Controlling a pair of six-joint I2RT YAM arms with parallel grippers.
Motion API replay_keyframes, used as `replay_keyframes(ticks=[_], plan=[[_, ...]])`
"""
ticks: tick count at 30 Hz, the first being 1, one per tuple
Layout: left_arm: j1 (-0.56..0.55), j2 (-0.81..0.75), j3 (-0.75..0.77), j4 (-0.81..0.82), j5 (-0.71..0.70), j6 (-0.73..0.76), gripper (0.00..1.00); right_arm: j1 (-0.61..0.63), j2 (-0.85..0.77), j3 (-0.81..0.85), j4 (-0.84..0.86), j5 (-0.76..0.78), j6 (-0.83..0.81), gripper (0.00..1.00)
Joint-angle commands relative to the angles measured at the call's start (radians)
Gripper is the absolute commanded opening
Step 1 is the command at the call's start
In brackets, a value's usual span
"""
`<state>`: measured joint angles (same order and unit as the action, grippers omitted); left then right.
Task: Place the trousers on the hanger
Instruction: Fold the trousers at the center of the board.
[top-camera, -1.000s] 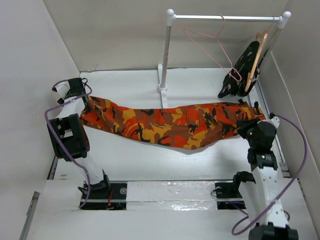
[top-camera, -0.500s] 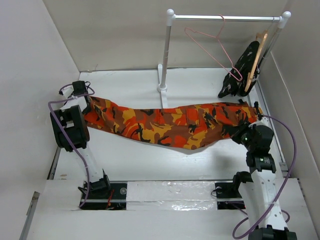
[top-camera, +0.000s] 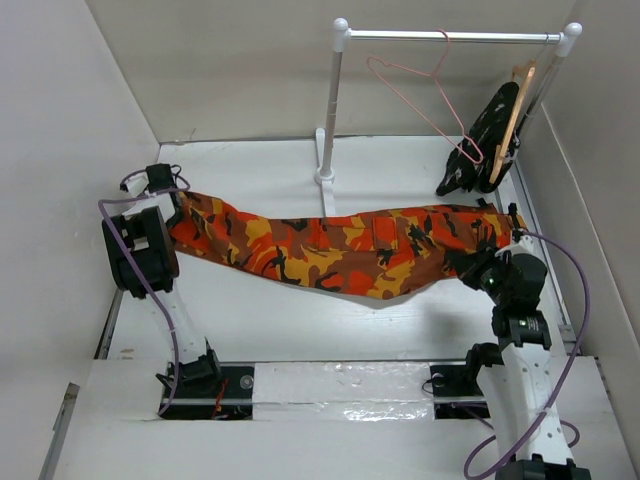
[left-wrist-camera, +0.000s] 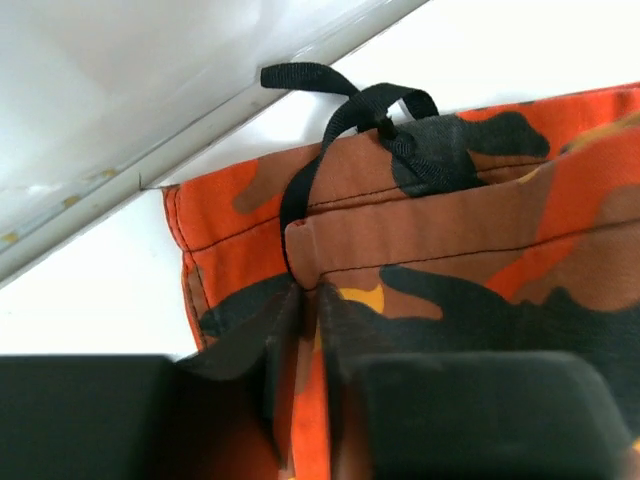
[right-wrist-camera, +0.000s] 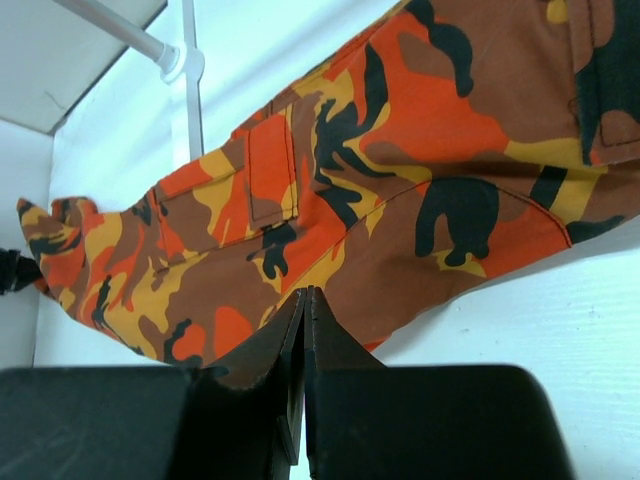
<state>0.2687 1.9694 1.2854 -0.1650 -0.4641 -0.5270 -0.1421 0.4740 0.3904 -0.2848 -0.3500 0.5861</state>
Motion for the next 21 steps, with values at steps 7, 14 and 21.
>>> replay_keyframes(ticks=[7,14,21], plan=[[0.004,-0.197,-0.062,0.110,0.035,-0.048,0.00,0.007,0.025,-0.008,0.045,-0.063,-0.028,0.06],[0.004,-0.353,-0.196,0.201,-0.033,-0.058,0.00,0.016,0.051,-0.012,0.068,-0.092,-0.035,0.06],[0.015,-0.216,-0.135,0.064,-0.087,-0.080,0.12,0.026,0.043,-0.013,0.078,-0.098,-0.035,0.06]])
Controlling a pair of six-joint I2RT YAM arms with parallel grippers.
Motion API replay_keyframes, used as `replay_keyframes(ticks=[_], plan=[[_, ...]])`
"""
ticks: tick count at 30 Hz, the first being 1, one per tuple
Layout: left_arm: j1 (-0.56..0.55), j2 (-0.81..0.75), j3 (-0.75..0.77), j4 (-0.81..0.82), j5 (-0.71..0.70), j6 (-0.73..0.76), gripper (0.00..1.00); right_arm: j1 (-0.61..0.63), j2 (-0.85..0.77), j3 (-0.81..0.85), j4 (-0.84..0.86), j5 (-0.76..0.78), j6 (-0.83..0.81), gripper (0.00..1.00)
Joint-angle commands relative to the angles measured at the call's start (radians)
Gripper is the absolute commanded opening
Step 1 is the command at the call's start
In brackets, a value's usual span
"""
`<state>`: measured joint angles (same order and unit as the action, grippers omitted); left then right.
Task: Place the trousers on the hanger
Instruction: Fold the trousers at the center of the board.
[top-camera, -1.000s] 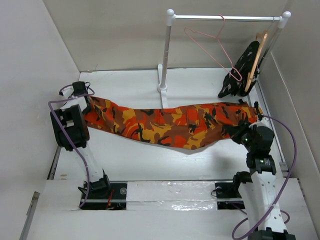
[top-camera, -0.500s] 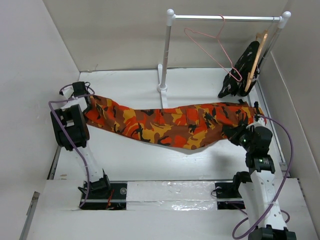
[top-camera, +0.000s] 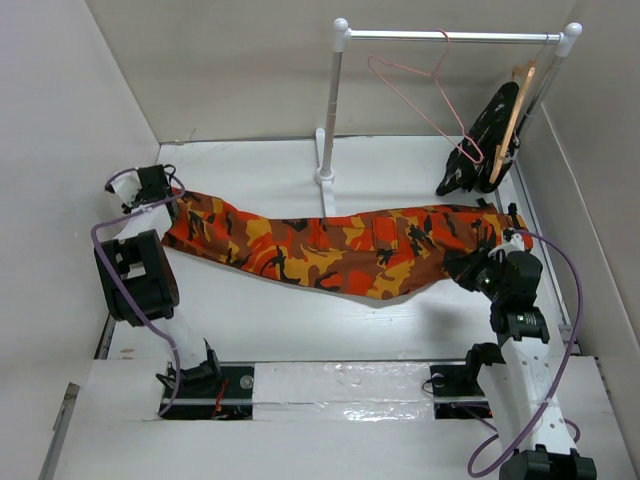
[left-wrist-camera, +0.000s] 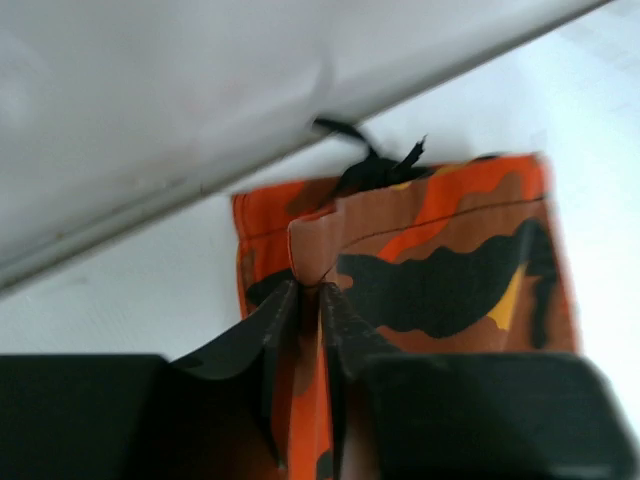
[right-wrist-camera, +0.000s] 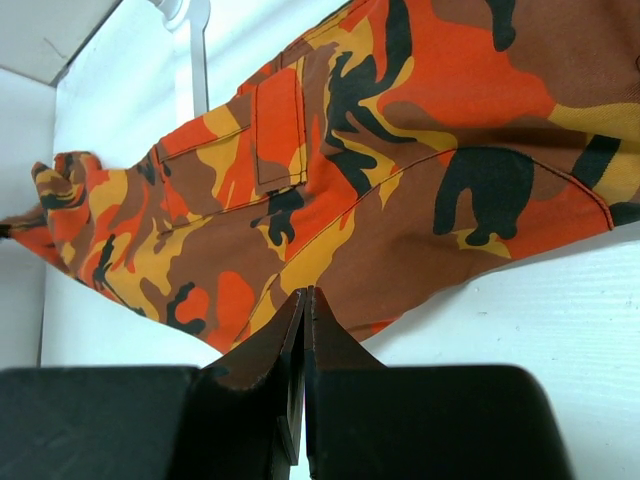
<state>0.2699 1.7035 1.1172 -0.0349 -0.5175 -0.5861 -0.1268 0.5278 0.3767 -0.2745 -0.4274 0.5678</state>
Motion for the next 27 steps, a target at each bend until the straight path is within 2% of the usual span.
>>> replay_keyframes(ticks=[1,3,7,8,9,12,13,14,15,16,18,23,27], plan=[[0.014,0.054,0.035,-0.071,-0.033,-0.023,0.14,0.010,-0.009,0.001,0.069,-0.020,-0.017,0.06],[0.014,0.067,0.039,-0.080,-0.047,-0.021,0.26,0.010,-0.008,-0.001,0.070,-0.024,-0.017,0.06],[0.023,0.093,0.050,-0.114,-0.082,-0.035,0.34,0.019,-0.006,-0.002,0.069,-0.019,-0.016,0.05],[0.023,0.094,0.050,-0.121,-0.093,-0.041,0.39,0.019,-0.005,0.001,0.066,-0.005,-0.016,0.06],[0.023,0.096,0.050,-0.126,-0.098,-0.046,0.49,0.019,-0.003,0.001,0.061,0.004,-0.013,0.06],[0.023,0.102,0.049,-0.129,-0.096,-0.040,0.58,0.019,0.001,0.011,0.037,0.068,0.001,0.19],[0.023,0.105,0.046,-0.129,-0.095,-0.038,0.60,0.019,0.006,0.013,0.026,0.081,0.013,0.30],[0.023,0.110,0.044,-0.125,-0.087,-0.034,0.63,0.019,0.011,0.016,0.017,0.114,0.021,0.37],[0.023,0.117,0.046,-0.123,-0.079,-0.014,0.71,0.019,0.014,0.021,0.008,0.131,0.029,0.43],[0.023,0.143,0.061,-0.129,-0.070,-0.008,0.72,0.019,0.015,0.022,-0.005,0.145,0.047,0.55],[0.023,0.177,0.090,-0.166,-0.043,-0.006,0.72,0.019,0.014,0.021,-0.017,0.214,0.047,0.61],[0.014,0.208,0.101,-0.146,-0.023,0.002,0.69,0.019,0.011,0.014,-0.063,0.332,0.125,0.62],[0.014,0.226,0.108,-0.134,0.020,0.000,0.65,0.019,0.091,-0.024,-0.003,0.352,0.171,0.61]])
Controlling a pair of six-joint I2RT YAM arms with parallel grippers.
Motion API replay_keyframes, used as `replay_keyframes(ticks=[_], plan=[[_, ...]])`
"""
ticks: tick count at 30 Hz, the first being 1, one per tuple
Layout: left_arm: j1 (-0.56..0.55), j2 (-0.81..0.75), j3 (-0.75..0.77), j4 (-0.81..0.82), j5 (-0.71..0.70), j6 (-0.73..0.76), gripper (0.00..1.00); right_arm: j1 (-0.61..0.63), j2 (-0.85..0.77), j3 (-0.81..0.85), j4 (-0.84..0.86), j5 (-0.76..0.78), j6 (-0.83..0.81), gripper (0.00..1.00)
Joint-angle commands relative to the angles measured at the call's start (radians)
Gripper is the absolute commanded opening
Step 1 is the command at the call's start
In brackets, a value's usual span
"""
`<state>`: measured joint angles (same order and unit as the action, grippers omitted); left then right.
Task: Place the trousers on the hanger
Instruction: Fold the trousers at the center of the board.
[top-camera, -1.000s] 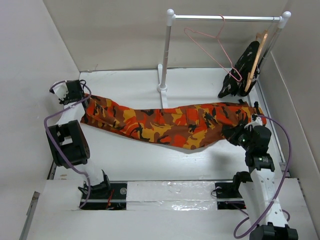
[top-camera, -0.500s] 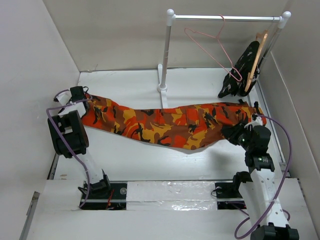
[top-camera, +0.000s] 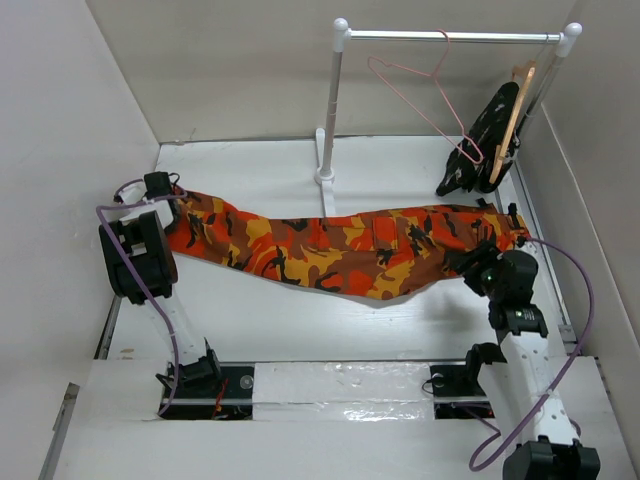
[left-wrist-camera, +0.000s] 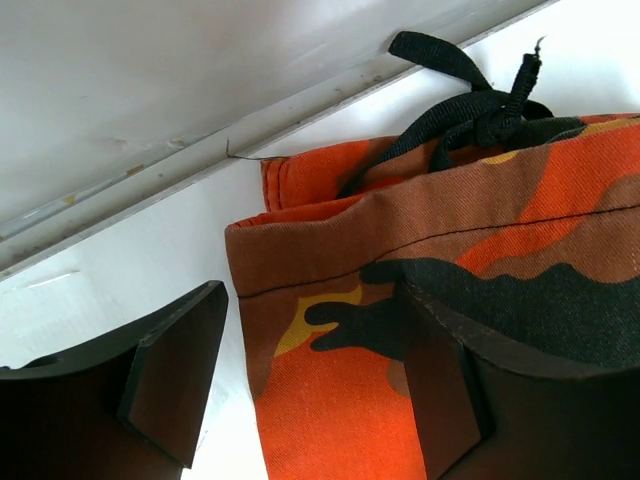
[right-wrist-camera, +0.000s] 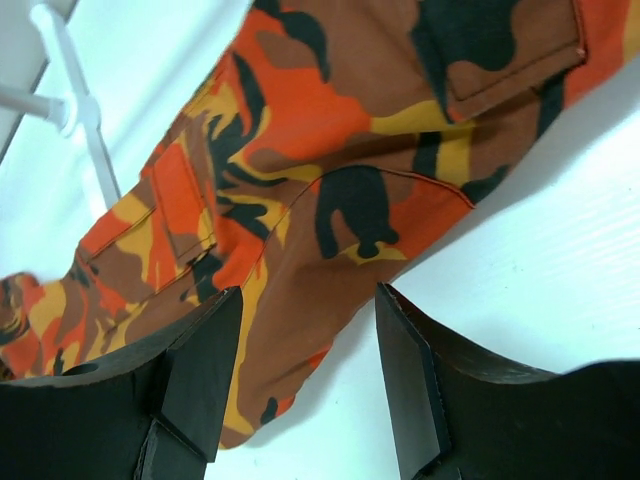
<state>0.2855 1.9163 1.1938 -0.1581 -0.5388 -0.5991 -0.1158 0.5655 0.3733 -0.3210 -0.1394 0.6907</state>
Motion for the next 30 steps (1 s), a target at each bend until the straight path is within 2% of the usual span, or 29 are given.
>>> replay_keyframes(ticks=[1,6,7,13,15,17,18,20,21,22,23,24,27,30], plan=[[-0.011,0.019,0.033,-0.009,0.046,0.013,0.65,0.008,0.085,-0.031,0.083,0.061,0.068,0.61],[-0.022,0.032,0.044,-0.004,0.053,0.018,0.59,-0.015,0.272,-0.059,0.163,0.116,0.118,0.60],[-0.022,0.036,0.043,-0.004,0.056,0.016,0.59,-0.034,0.308,-0.060,0.175,0.122,0.137,0.49],[-0.022,0.053,0.046,0.017,0.089,0.005,0.53,-0.108,0.402,-0.059,0.310,0.158,0.178,0.55],[-0.022,0.058,0.050,0.017,0.092,0.010,0.44,-0.154,0.525,-0.030,0.344,0.150,0.175,0.55],[-0.022,0.061,0.055,0.018,0.097,0.013,0.38,-0.188,0.612,0.024,0.347,0.066,0.138,0.53],[-0.022,0.061,0.055,0.020,0.100,0.015,0.29,-0.206,0.687,0.035,0.358,0.040,0.133,0.52],[-0.022,0.061,0.056,0.020,0.108,0.018,0.19,-0.258,0.747,0.061,0.388,-0.027,0.121,0.44],[-0.022,0.061,0.056,0.023,0.111,0.022,0.06,-0.272,0.787,0.065,0.396,-0.044,0.118,0.35],[-0.022,0.058,0.058,0.019,0.109,0.024,0.00,-0.292,0.797,0.068,0.408,-0.049,0.106,0.13],[-0.022,0.055,0.056,0.009,0.097,0.022,0.00,-0.301,0.801,0.072,0.411,-0.042,0.099,0.04],[-0.031,0.049,0.055,0.008,0.094,0.025,0.00,-0.317,0.803,0.069,0.412,-0.054,0.092,0.00],[-0.031,-0.011,0.026,-0.021,0.053,0.007,0.00,-0.352,0.725,0.043,0.370,-0.030,0.069,0.00],[-0.031,-0.117,-0.013,-0.087,0.010,-0.030,0.00,-0.363,0.536,-0.002,0.324,0.010,0.098,0.00]])
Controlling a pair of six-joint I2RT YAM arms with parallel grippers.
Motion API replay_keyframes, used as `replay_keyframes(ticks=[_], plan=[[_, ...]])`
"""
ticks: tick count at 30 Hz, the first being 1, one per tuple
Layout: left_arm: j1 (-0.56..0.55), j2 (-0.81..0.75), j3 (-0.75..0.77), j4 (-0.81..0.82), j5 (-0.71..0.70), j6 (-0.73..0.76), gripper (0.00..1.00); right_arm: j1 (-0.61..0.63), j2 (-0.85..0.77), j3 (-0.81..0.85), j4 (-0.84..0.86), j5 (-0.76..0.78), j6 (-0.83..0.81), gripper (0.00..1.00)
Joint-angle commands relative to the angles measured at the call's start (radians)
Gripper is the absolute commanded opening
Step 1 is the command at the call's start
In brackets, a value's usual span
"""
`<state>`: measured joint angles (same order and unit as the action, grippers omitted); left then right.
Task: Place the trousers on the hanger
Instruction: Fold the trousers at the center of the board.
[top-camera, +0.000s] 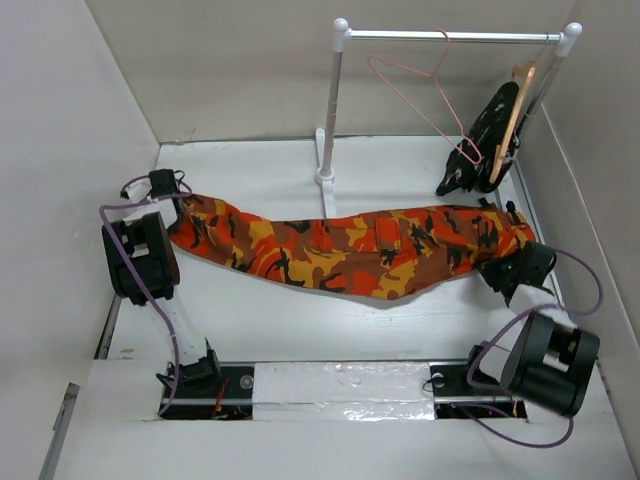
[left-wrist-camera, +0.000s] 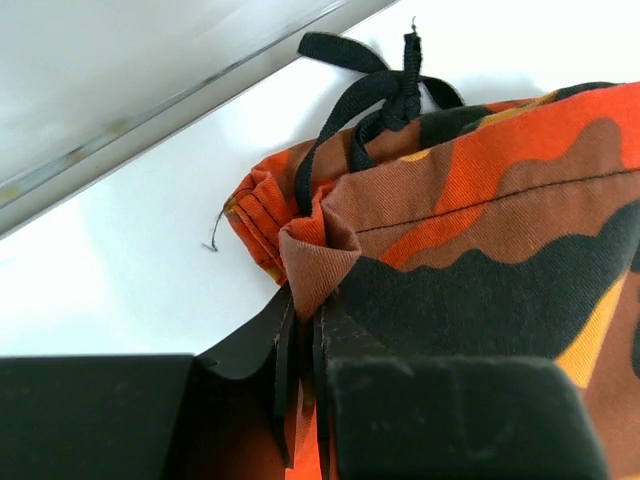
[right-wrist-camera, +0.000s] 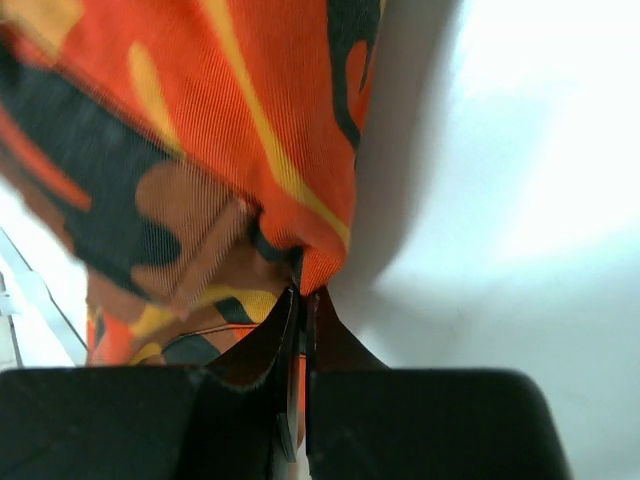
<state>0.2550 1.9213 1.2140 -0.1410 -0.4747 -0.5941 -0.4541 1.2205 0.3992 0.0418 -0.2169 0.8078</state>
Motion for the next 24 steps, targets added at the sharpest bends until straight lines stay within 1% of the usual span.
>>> replay_keyframes(ticks=[1,2,3,4,5,6,8,9,10,12,13,14,15,16,17,18,19,20,22,23,24], plan=[[0.010,-0.189,-0.072,-0.112,-0.062,-0.036,0.00,-0.024,-0.175,-0.033,-0.084,0.099,-0.003,0.00],[0.029,-0.226,-0.096,-0.117,-0.073,-0.039,0.00,-0.024,-0.294,-0.037,-0.141,0.103,0.002,0.00],[0.042,-0.261,-0.128,-0.127,-0.076,-0.048,0.00,-0.024,-0.358,-0.042,-0.173,0.126,0.007,0.00],[0.052,-0.334,-0.193,-0.132,-0.077,-0.073,0.00,-0.024,-0.422,-0.043,-0.215,0.143,0.022,0.00],[0.052,-0.373,-0.221,-0.144,-0.102,-0.097,0.00,-0.035,-0.485,-0.043,-0.299,0.161,0.030,0.00],[0.064,-0.405,-0.252,-0.173,-0.105,-0.122,0.00,-0.035,-0.607,-0.046,-0.336,0.194,0.039,0.00],[0.093,-0.513,-0.320,-0.201,-0.055,-0.171,0.00,-0.044,-0.726,-0.062,-0.423,0.209,0.077,0.00],[0.121,-0.547,-0.344,-0.215,-0.035,-0.177,0.00,-0.044,-0.821,-0.066,-0.448,0.199,0.082,0.00],[0.141,-0.614,-0.388,-0.218,-0.016,-0.180,0.00,-0.044,-0.857,-0.068,-0.476,0.194,0.094,0.01],[0.193,-0.669,-0.424,-0.215,0.051,-0.167,0.00,-0.044,-0.907,-0.076,-0.526,0.186,0.091,0.05],[0.252,-0.711,-0.456,-0.204,0.080,-0.153,0.12,-0.044,-0.906,-0.079,-0.530,0.186,0.077,0.25],[0.279,-0.723,-0.465,-0.180,0.155,-0.100,0.28,-0.044,-0.894,-0.086,-0.511,0.180,0.065,0.43],[0.294,-0.731,-0.464,-0.190,0.166,-0.096,0.46,-0.044,-0.874,-0.082,-0.508,0.174,0.051,0.59],[0.285,-0.745,-0.458,-0.195,0.171,-0.092,0.55,-0.044,-0.812,-0.076,-0.508,0.175,0.041,0.80],[0.273,-0.754,-0.455,-0.193,0.192,-0.084,0.61,-0.044,-0.778,-0.068,-0.494,0.166,0.030,0.86],[0.256,-0.766,-0.450,-0.192,0.200,-0.084,0.63,-0.044,-0.745,-0.044,-0.493,0.177,0.025,0.92],[0.236,-0.798,-0.436,-0.183,0.208,-0.082,0.63,-0.044,-0.716,-0.028,-0.499,0.189,0.013,0.98],[0.183,-0.815,-0.424,-0.177,0.214,-0.076,0.64,-0.054,-0.670,-0.014,-0.500,0.203,0.005,0.99],[0.097,-0.849,-0.372,-0.166,0.194,-0.075,0.63,-0.064,-0.645,0.003,-0.500,0.252,0.004,1.00],[0.002,-0.861,-0.355,-0.163,0.186,-0.076,0.63,-0.081,-0.639,0.000,-0.487,0.257,0.005,1.00],[-0.047,-0.877,-0.338,-0.143,0.188,-0.079,0.61,-0.099,-0.638,-0.005,-0.482,0.272,0.010,1.00]])
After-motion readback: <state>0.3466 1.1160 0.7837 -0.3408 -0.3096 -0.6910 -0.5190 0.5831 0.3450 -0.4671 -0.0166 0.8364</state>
